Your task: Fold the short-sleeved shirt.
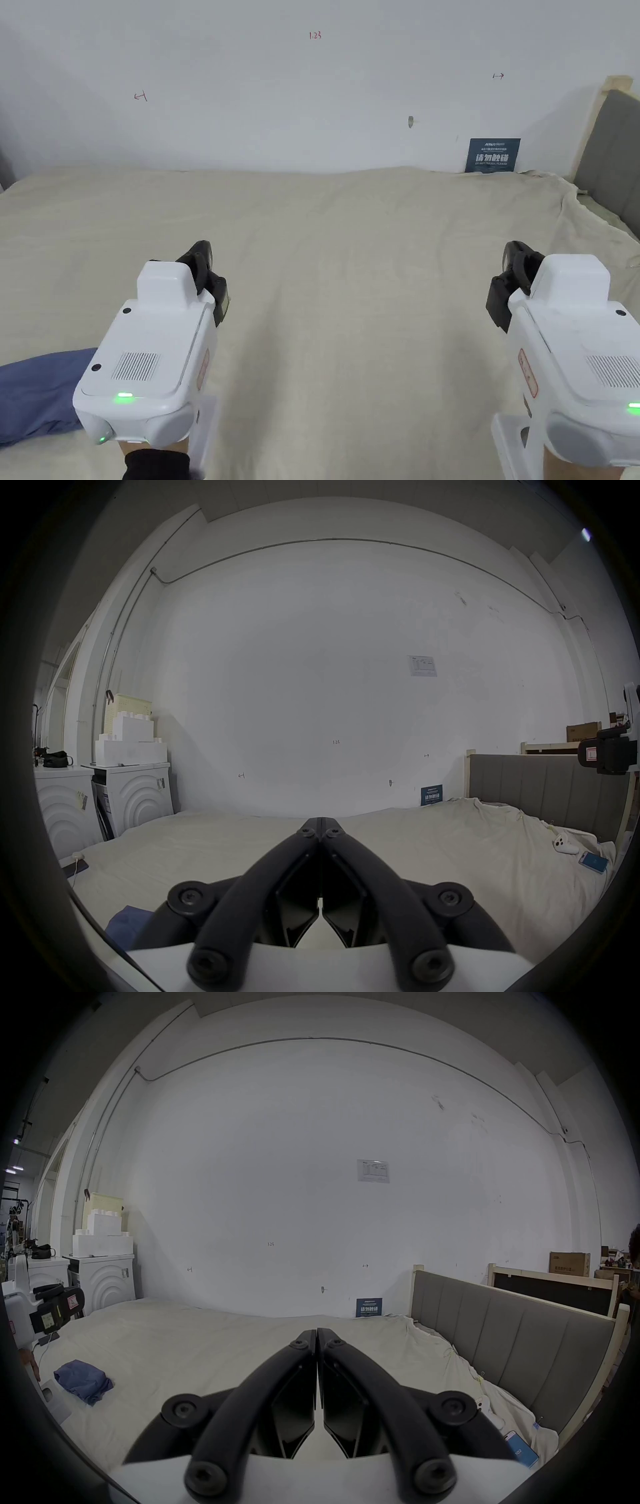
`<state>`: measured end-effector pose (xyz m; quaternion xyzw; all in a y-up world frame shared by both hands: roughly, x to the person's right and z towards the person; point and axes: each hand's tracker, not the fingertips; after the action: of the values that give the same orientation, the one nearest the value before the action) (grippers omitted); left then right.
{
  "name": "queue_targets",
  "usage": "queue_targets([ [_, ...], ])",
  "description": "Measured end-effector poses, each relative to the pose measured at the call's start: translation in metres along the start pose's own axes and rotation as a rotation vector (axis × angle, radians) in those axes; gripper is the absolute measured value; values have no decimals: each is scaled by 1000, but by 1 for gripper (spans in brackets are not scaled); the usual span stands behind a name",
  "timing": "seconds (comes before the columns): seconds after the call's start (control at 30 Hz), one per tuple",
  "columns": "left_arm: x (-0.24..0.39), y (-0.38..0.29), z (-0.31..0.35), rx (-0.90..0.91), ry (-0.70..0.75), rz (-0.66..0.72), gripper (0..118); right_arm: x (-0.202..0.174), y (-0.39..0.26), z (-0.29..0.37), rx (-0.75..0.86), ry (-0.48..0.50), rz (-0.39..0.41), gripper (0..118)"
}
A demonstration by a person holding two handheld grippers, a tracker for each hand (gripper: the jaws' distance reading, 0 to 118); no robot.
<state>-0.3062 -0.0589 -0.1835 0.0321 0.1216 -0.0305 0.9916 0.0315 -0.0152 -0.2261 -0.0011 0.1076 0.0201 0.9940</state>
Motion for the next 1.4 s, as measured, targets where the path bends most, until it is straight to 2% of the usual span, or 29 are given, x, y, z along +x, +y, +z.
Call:
queue_targets([
  [0.07,-1,0,-1,-7,-1,7,0,1,-1,0,0,-1,1,0],
  [0.13,-2,-1,-1,-9,-3,17,6,1,-1,0,-2,-6,3,2],
  [0.2,-3,-2,-1,-11,9,28,24,1,-1,0,-9,-4,1,7],
  [0.23,-3,-2,-2,-13,13,30,42,1,-1,0,-9,-3,-3,20],
  [0.27,-4,-2,-2,-17,14,34,67,2,-1,0,-10,-10,-2,46],
  [0.3,-5,-2,-3,-20,15,38,78,2,0,-1,-14,-8,-3,69],
  [0.33,-5,-2,-3,-18,14,42,86,0,1,0,-17,-8,-4,86],
  [0.37,-6,-3,-3,-17,14,44,98,0,1,0,-17,-11,-4,100],
  [0.43,-6,-2,-3,-21,15,43,115,-1,1,0,-7,-22,-3,108],
  [0.57,-7,-2,-1,-18,5,46,118,-3,4,2,-8,-15,-14,118],
  [1.4,-3,0,-1,0,19,36,118,1,1,5,25,-29,-5,118],
])
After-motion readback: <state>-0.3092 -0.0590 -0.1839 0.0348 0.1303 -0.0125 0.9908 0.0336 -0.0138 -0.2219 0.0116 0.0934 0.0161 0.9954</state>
